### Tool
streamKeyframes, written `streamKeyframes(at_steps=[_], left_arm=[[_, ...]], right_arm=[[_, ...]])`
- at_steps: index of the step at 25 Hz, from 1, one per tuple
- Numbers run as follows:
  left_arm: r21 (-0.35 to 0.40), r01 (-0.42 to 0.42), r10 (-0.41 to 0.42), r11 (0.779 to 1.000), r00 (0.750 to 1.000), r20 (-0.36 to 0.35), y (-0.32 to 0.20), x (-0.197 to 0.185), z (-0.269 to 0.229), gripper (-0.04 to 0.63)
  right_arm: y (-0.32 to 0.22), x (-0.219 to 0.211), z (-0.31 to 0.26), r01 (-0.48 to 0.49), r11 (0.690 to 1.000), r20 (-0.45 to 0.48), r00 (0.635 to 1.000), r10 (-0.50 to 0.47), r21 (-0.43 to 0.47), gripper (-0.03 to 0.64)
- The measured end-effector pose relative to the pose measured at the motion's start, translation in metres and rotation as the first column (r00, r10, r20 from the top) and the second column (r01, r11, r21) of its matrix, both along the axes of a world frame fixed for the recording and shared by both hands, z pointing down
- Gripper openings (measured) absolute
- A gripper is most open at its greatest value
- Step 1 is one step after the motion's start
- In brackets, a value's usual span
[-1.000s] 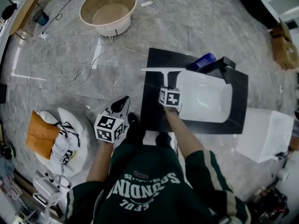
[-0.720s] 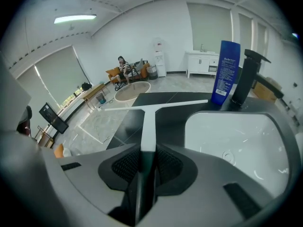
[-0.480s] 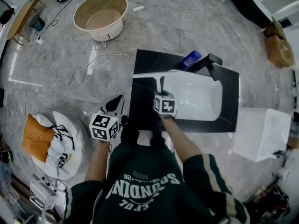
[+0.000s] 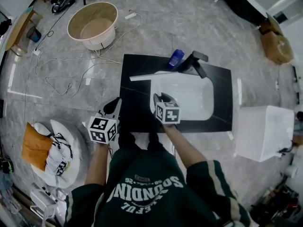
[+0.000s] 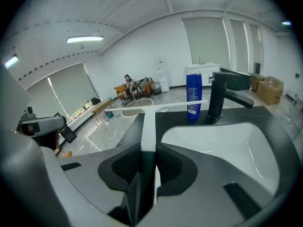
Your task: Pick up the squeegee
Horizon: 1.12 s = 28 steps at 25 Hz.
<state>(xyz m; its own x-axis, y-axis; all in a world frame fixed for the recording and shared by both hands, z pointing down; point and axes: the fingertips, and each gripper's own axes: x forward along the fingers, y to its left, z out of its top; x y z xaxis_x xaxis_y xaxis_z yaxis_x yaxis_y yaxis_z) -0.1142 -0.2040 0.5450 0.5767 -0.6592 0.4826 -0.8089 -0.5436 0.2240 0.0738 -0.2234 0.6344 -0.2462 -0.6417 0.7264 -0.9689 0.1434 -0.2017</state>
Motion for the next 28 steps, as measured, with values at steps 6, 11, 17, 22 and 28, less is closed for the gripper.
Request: streamKeyframes(at_steps=[6,11,17,22,28], left_arm=[[0.060,-0.023,0.023,0.998,1.000,0.007,-0.007,0.032,-0.020,0.002],[0.103,-0.036,0.035,0.994,0.999,0.013,-0.012,0.055,-0.035,0.002],[0.155,-0.046,0.046,0.987,0.999,0.006,-0.018,0.082,-0.055,0.002],[0.170,-0.058,0.058,0.984,0.998,0.003,-0.015,0.100,-0.062,0.002],[0.170,-0.066,0.066,0.983,0.998,0.004,-0.006,0.116,-0.063,0.002]], right_arm=[[0.005,0.032,-0.037,0.006,0.993,0.005,1.000,-0.006,0.115,0.087],[0.011,0.065,-0.069,-0.028,0.979,0.017,1.000,0.025,0.200,0.087],[0.023,0.108,-0.095,-0.071,0.963,0.021,0.997,0.068,0.259,0.087],[0.043,0.145,-0.099,-0.113,0.952,0.009,0.993,0.115,0.283,0.087],[0.057,0.174,-0.098,-0.139,0.945,0.005,0.990,0.144,0.297,0.087]])
